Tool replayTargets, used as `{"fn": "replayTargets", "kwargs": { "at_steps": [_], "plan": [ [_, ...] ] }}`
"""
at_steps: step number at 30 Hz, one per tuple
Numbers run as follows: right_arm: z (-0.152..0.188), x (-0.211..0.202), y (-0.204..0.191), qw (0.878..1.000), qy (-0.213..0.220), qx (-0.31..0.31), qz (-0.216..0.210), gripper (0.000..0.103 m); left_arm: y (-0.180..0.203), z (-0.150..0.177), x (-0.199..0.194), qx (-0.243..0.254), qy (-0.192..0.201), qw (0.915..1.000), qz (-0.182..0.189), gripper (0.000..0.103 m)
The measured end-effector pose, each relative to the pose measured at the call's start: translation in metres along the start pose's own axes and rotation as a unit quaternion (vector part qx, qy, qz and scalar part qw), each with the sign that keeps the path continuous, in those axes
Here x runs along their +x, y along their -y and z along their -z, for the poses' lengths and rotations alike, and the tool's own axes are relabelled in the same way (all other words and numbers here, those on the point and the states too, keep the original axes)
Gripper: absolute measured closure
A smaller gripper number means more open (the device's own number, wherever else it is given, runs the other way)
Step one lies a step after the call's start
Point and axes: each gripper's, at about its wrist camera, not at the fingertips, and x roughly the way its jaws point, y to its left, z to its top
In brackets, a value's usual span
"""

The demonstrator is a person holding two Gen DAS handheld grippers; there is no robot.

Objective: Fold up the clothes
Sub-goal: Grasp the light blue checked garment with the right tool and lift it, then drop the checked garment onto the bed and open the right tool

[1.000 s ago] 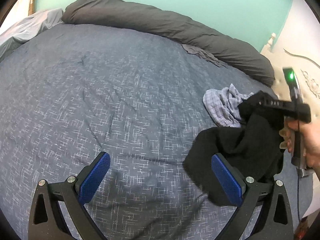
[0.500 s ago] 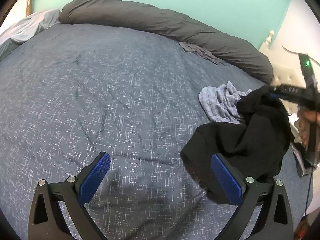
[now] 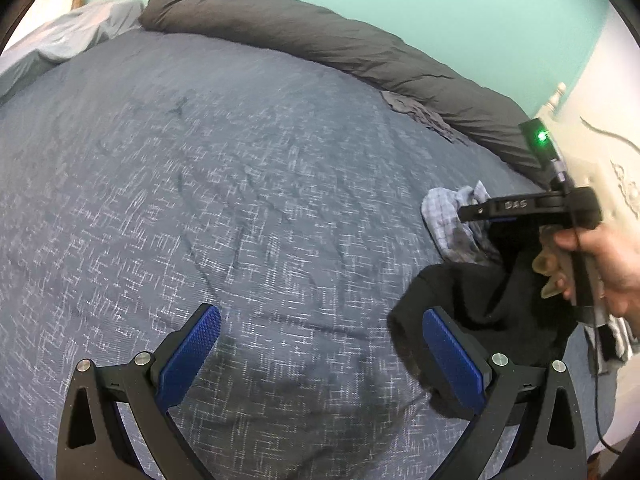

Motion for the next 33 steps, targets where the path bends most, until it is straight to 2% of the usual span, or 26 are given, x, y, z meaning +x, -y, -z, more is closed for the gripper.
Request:
{"fn": "replayTargets", "kwargs": {
  "at_steps": [2,4,7,9,10,12,18,24,33],
  "plan": [
    [-0.006,0.013,0.001,1.000,-0.018,-0.002,0.013,0.032,-0.003,0.000,0.003,-0.007,-0.004,1.0000,0.002,0.000],
    [-0.009,0.024,0.002,0.999,-0.033,-0.002,0.014,0.050,-0.002,0.000,0.005,-0.007,-0.007,1.0000,0.000,0.000],
    [-0.010,0.032,0.000,0.999,-0.038,-0.014,0.017,0.069,-0.001,0.000,0.006,-0.004,-0.009,0.9999,0.002,0.000],
    [-0.012,0.027,-0.002,0.999,-0.022,-0.022,0.020,0.090,0.000,0.001,0.007,-0.006,-0.010,0.9999,0.003,0.000],
    [-0.013,0.022,-0.002,0.999,-0.009,-0.024,0.021,0.094,-0.001,0.001,0.007,-0.008,-0.012,0.9999,0.003,0.000],
    [-0.018,0.010,-0.001,0.999,0.016,-0.027,0.024,0.097,-0.001,0.001,0.008,-0.007,-0.013,0.9999,0.003,0.000],
    [-0.049,-0.049,0.026,0.994,0.103,0.004,0.038,0.098,-0.001,0.003,0.009,-0.007,-0.015,0.9999,0.002,0.000],
    [-0.079,-0.081,0.042,0.987,0.150,0.024,0.053,0.099,0.000,0.004,0.013,-0.008,-0.021,0.9997,0.004,0.000],
    [-0.141,-0.160,0.080,0.960,0.264,0.057,0.075,0.099,-0.005,0.005,0.016,-0.003,-0.027,0.9996,-0.003,0.000]
  ]
}}
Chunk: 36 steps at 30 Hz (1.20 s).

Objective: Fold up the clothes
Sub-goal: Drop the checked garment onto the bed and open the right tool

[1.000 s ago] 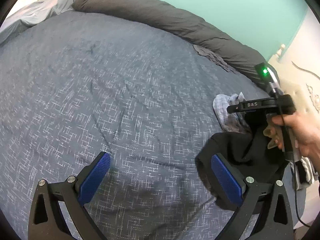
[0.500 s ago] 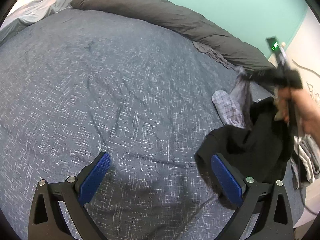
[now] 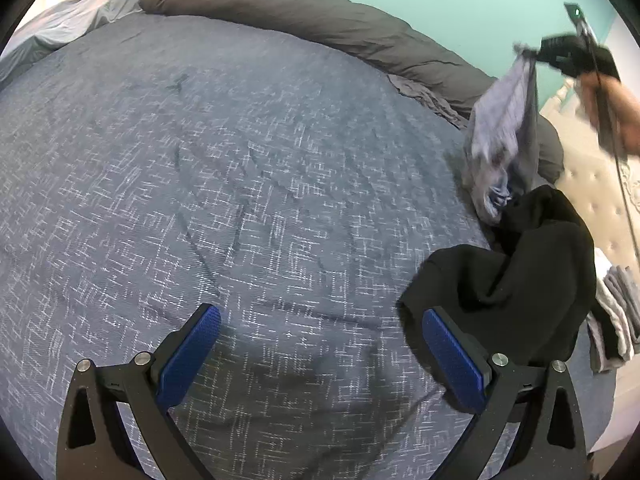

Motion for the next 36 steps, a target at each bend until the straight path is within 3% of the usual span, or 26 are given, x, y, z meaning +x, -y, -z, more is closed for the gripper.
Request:
{"fn": "replayTargets", "kwargs": {
  "at_steps": [10,16,19,22,24,25,26,33,36],
  "plan": [
    [-0.054,-0.030,0.042,0.992,0.092,0.080,0.018,0.099,-0.004,0.000,0.001,-0.002,-0.006,1.0000,0.003,0.000],
    [-0.075,-0.060,0.049,0.984,0.164,0.072,0.017,0.099,-0.001,0.001,0.004,0.001,-0.011,0.9999,0.004,0.000],
    [-0.072,-0.042,0.042,0.991,0.120,0.051,0.017,0.098,-0.001,0.002,0.005,0.000,-0.012,0.9999,0.004,0.000],
    [-0.044,0.005,0.038,0.998,0.014,0.055,0.034,0.094,0.001,0.004,0.004,0.003,-0.012,0.9999,0.005,0.000],
    [-0.020,0.027,0.041,0.997,-0.026,0.070,0.024,0.088,0.001,0.004,0.003,0.002,-0.012,0.9999,0.006,0.000],
    [-0.009,0.034,0.041,0.996,-0.040,0.074,0.018,0.078,0.002,0.004,0.002,0.002,-0.012,0.9999,0.006,0.000],
    [0.005,0.041,0.041,0.996,-0.054,0.072,0.022,0.074,0.002,0.003,0.001,0.002,-0.011,0.9999,0.006,0.000],
    [0.059,0.062,0.049,0.989,-0.123,0.083,-0.003,0.071,0.011,0.006,0.005,0.009,-0.017,0.9997,0.014,0.000],
    [0.076,0.047,0.056,0.987,-0.130,0.086,-0.023,0.057,0.019,0.008,0.006,0.017,-0.017,0.9996,0.016,0.000]
  ]
}}
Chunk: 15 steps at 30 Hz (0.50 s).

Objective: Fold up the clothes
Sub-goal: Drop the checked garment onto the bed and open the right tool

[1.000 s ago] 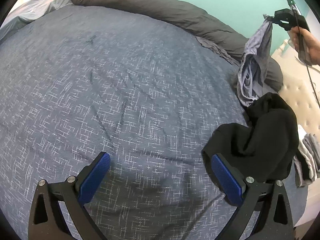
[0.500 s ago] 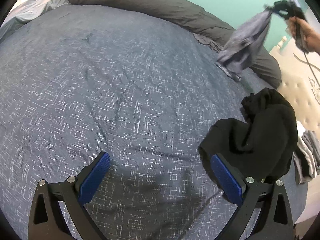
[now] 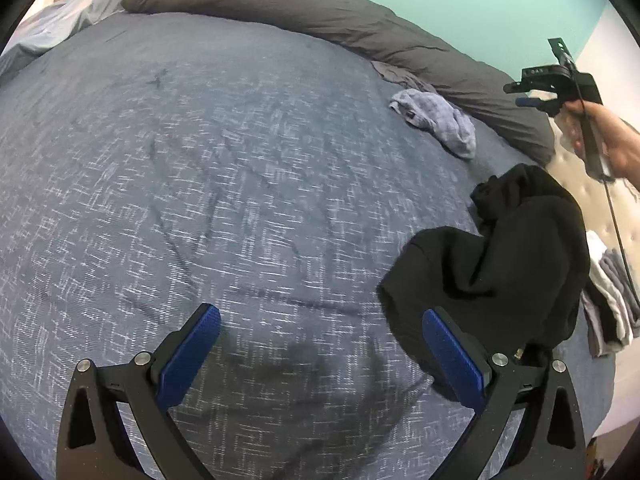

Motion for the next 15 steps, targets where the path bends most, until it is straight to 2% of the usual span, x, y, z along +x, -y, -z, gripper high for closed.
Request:
{"fn": "replayTargets", "kwargs": {
  "at_steps": [1,6,11,15],
  "plan": [
    [0.007,-0.004,0.004,1.000,0.000,-0.001,-0.002,0.053,0.002,0.001,0.000,0.003,0.000,1.0000,0.001,0.000],
    [0.052,-0.041,0.038,0.999,0.009,0.026,-0.033,0.053,0.013,0.005,0.002,0.012,-0.003,0.9999,0.004,0.000],
    [0.116,-0.072,0.063,0.998,0.026,0.049,-0.024,0.052,0.027,0.011,0.001,0.027,0.000,0.9995,0.013,0.000],
    [0.171,-0.094,0.068,0.996,0.047,0.060,-0.043,0.046,0.034,0.017,0.005,0.017,-0.005,0.9991,0.038,0.000]
  ]
}}
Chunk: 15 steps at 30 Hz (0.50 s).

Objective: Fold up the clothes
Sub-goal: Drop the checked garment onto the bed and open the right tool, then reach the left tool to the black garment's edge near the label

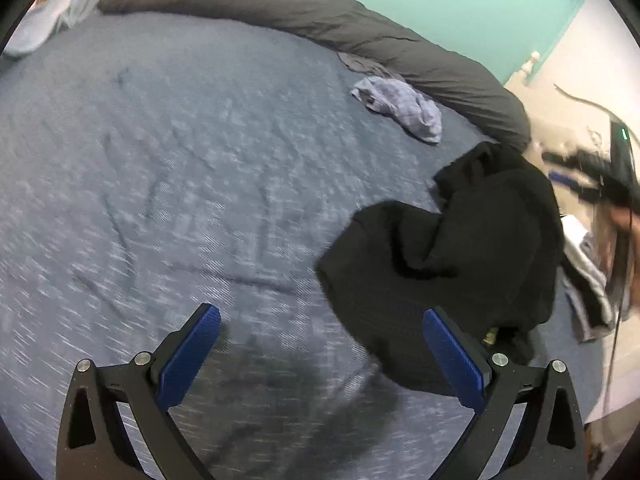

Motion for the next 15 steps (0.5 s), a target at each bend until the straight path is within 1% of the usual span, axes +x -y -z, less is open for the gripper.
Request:
{"fn": "replayTargets", "kwargs": {
  "at_steps": [1,4,8,13,15],
  "plan": [
    [0.014,-0.007,0.000,1.000,0.009,0.001,-0.002,0.044,0.003,0.002,0.001,0.003,0.000,1.0000,0.000,0.000],
    [0.047,-0.023,0.001,1.000,0.022,0.011,-0.015,0.043,0.012,0.007,0.003,0.014,0.000,0.9999,-0.002,0.000],
    [0.089,-0.036,0.006,0.998,0.035,0.051,-0.019,0.041,0.024,0.013,0.002,0.033,0.010,0.9992,-0.018,0.000],
    [0.134,-0.046,0.009,0.994,0.051,0.089,-0.028,0.038,0.031,0.021,0.006,0.046,0.008,0.9987,-0.020,0.000],
    [0.150,-0.050,0.011,0.992,0.058,0.105,-0.031,0.037,0.033,0.024,0.007,0.043,0.009,0.9989,-0.016,0.000]
  ]
}}
